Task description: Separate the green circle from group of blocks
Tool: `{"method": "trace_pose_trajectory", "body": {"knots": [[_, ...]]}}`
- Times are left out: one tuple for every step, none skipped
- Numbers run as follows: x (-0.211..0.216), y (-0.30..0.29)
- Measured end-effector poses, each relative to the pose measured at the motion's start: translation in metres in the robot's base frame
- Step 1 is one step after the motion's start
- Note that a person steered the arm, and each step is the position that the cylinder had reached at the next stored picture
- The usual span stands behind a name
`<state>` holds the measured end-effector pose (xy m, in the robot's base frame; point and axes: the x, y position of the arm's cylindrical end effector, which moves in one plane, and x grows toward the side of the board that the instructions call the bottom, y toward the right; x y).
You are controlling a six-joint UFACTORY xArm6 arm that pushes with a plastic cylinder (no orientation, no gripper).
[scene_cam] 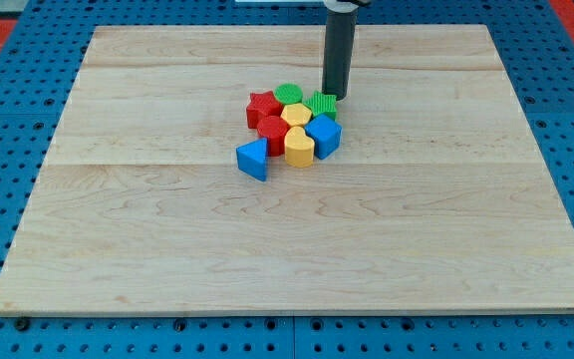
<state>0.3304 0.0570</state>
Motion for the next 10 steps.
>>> {"method": "trace_pose_trajectory", "body": {"knots": [[0.000, 0.001], [0.000, 0.001], [0.002, 0.002], [0.002, 0.002], [0.002, 0.001], [-0.001, 0.009], [-0.001, 0.060], [0.016, 0.066], [0.028, 0.035], [0.028, -0.037]]}}
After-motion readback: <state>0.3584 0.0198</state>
